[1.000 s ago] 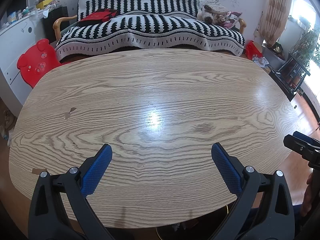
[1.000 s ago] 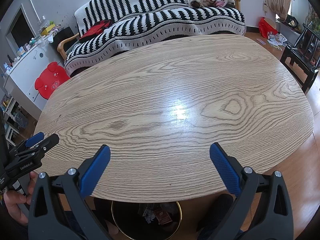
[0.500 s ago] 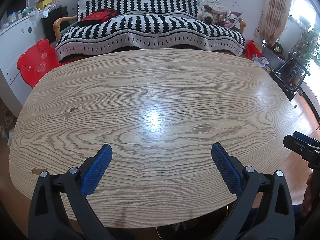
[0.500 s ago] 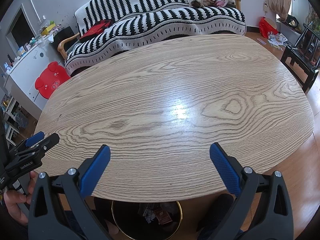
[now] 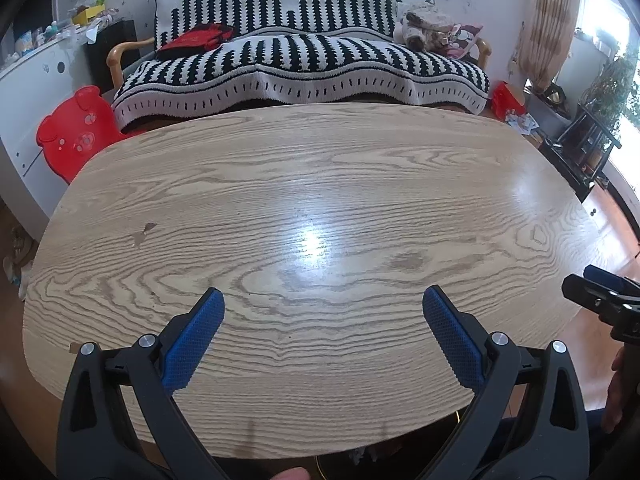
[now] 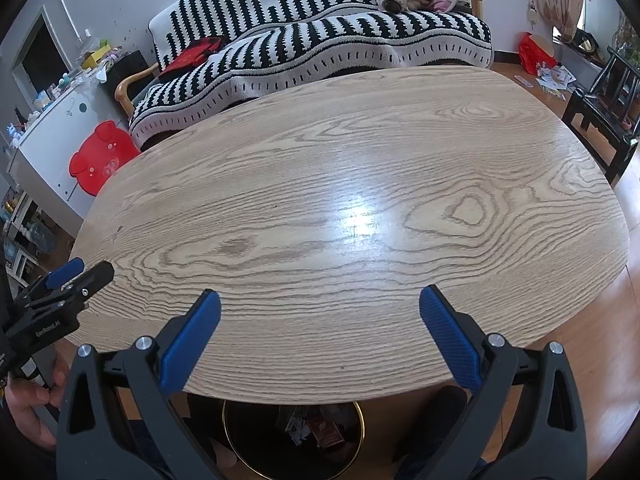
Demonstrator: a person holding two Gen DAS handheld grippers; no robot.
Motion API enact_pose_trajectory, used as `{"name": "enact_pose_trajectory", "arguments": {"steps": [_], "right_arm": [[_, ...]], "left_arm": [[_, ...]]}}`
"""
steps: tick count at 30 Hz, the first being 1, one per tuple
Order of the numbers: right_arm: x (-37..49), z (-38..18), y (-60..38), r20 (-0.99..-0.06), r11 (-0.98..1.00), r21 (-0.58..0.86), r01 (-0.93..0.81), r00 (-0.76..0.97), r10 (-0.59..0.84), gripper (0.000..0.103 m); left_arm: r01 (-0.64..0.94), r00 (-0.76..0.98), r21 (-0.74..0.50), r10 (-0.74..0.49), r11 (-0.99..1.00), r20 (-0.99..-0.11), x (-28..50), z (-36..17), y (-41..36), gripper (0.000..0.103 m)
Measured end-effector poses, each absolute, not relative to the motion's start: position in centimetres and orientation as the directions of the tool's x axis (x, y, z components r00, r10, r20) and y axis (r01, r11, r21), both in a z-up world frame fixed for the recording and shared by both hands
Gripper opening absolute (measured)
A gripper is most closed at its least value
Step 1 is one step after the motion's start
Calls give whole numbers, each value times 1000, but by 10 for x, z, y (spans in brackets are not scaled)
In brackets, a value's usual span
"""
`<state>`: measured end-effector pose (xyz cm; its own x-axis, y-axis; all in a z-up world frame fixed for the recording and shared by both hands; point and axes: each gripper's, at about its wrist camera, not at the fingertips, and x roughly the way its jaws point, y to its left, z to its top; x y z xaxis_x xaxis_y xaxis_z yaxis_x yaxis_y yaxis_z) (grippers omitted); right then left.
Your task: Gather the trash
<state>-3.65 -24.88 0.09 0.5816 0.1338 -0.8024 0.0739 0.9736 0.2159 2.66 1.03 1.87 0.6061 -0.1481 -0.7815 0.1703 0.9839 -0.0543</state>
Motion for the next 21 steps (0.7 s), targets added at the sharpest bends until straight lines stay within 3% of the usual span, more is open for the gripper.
{"name": "enact_pose_trajectory", "arguments": {"steps": [21], "right_arm": [[-31, -5, -248, -815, 977, 202, 65, 564, 131, 96]], "left_arm": [[163, 616, -52, -143, 985, -775, 28, 23, 11, 96]]}}
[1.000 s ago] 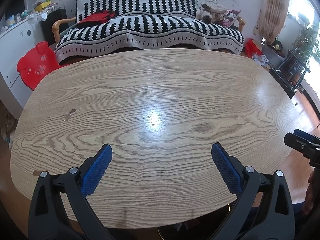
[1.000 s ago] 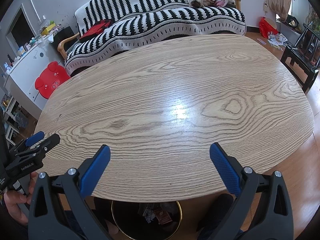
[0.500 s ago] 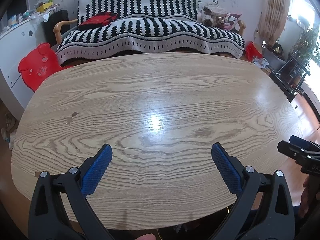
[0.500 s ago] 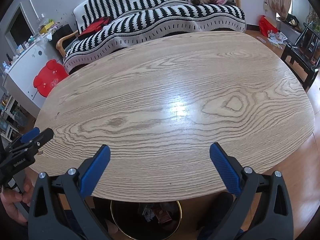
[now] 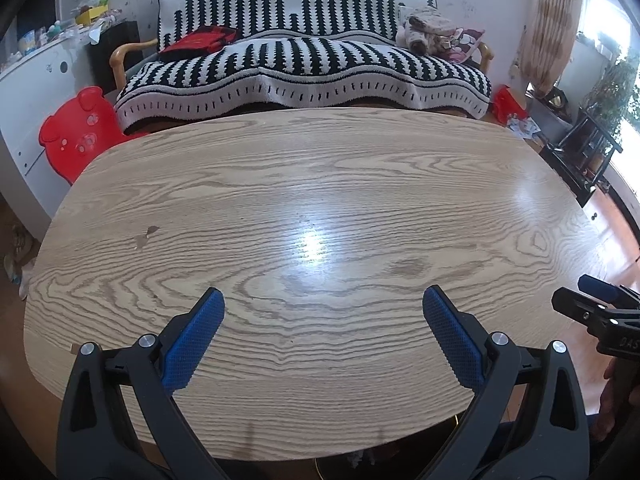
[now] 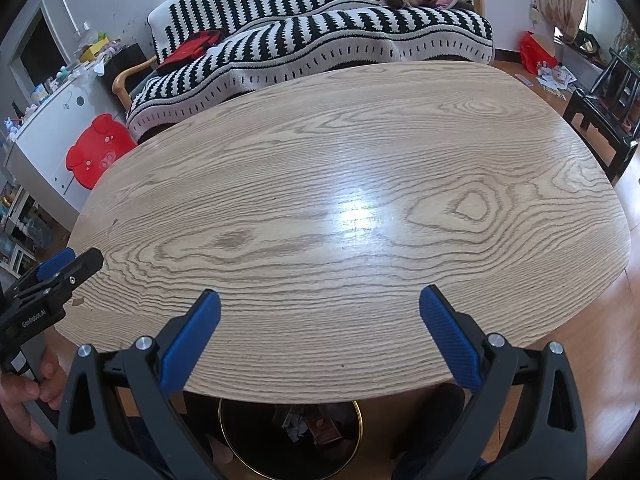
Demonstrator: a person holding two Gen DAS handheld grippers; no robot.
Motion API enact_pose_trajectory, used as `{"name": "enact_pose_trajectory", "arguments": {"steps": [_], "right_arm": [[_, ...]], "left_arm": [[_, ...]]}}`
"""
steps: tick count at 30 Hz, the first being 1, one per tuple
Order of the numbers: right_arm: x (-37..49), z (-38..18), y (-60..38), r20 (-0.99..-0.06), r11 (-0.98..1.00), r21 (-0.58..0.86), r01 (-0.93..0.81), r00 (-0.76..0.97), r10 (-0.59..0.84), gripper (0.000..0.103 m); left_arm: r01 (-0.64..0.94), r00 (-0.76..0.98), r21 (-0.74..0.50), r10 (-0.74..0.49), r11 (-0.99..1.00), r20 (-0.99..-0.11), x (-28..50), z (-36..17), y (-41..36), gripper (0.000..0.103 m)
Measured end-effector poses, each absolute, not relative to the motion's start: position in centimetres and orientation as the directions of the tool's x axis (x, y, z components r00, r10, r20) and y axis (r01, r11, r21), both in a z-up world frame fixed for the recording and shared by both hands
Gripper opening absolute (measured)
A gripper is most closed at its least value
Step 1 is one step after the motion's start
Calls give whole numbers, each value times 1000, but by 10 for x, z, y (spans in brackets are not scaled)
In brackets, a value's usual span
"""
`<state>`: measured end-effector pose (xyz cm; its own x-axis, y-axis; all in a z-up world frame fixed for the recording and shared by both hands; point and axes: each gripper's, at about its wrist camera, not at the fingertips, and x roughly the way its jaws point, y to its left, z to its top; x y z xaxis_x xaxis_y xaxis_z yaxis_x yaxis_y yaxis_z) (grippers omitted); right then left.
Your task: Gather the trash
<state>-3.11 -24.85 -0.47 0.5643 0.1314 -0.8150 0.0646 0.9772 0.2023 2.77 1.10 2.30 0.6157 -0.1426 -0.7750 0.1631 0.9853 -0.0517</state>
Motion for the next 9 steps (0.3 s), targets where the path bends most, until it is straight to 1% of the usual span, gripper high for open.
{"name": "enact_pose_trajectory", "arguments": {"steps": [9], "right_arm": [[-34, -4, -248, -810, 978, 198, 69, 573, 123, 96]], "left_arm": [[173, 615, -53, -150, 983, -774, 23, 23, 10, 96]]}}
